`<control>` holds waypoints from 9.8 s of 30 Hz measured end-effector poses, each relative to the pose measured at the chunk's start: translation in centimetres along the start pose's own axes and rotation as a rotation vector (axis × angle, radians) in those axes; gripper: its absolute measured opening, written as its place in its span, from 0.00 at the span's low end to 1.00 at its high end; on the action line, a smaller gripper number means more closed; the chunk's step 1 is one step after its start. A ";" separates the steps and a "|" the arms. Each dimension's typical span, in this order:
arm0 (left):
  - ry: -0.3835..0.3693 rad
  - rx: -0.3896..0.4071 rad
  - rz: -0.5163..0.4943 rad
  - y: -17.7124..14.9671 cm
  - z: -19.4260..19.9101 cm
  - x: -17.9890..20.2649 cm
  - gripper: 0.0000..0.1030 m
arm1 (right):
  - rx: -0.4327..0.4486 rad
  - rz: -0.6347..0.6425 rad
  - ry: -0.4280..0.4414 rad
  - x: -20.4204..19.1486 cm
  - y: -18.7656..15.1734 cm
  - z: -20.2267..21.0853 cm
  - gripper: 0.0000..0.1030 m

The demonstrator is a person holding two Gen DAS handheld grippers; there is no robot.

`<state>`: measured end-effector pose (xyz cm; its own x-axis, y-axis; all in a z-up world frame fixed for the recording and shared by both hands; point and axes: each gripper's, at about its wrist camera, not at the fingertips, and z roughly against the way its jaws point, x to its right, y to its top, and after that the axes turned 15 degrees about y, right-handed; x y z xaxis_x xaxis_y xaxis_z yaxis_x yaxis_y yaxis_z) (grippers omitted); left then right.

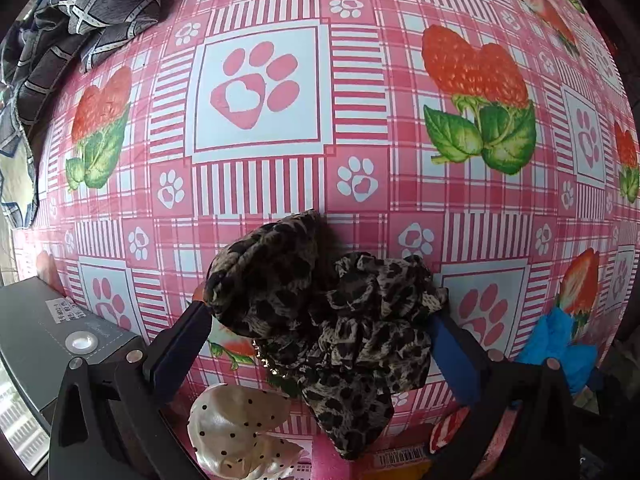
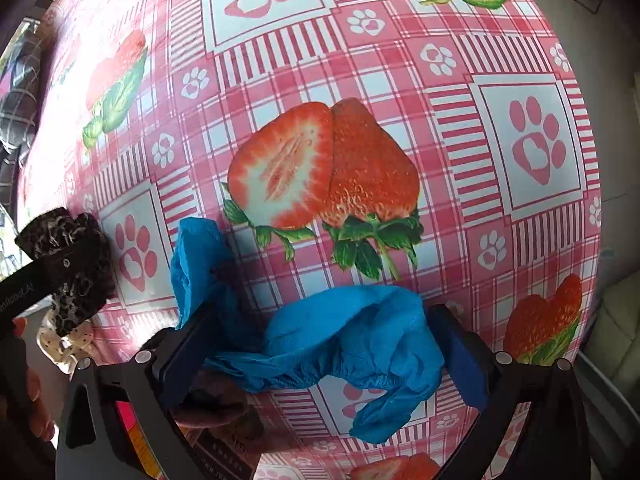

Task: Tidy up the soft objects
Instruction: 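Grasp the leopard-print scrunchie with the left tool while the right tool grasps the blue gloves, then carry the leopard-print scrunchie and blue gloves over the open white box, then open the left tool over the box while the right tool drops the blue gloves in, then move both tools back toward the remaining soft items, then grasp the white polka-dot scrunchie with the left tool while the right tool grasps the pink sock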

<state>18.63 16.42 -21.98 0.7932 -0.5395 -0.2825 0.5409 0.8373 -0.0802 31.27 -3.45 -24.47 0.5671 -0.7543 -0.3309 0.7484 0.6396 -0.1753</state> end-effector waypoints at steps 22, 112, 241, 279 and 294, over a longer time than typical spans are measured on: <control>-0.054 0.032 -0.040 -1.1 -0.5 1.5 0.69 | -0.005 0.181 -0.068 -0.4 -2.6 1.5 0.20; -0.133 0.386 0.115 -31.3 9.5 -13.6 0.47 | 0.093 0.443 0.136 -11.1 -28.2 14.5 0.09; -0.299 0.334 0.313 -20.4 10.8 -19.3 1.00 | 0.012 0.413 0.011 -17.4 -10.9 12.7 1.00; -0.056 -0.025 0.151 -1.7 2.3 -6.7 0.99 | -0.263 0.325 0.167 -6.8 -6.0 -2.2 0.33; -0.061 -0.124 0.162 1.1 -0.8 -4.1 0.99 | -0.109 0.211 0.057 1.0 -6.5 2.5 0.27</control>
<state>15.76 19.59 -21.71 0.8845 -0.3983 -0.2431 0.3694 0.9160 -0.1565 27.84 -8.71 -21.33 0.6846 -0.5943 -0.4220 0.5720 0.7969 -0.1942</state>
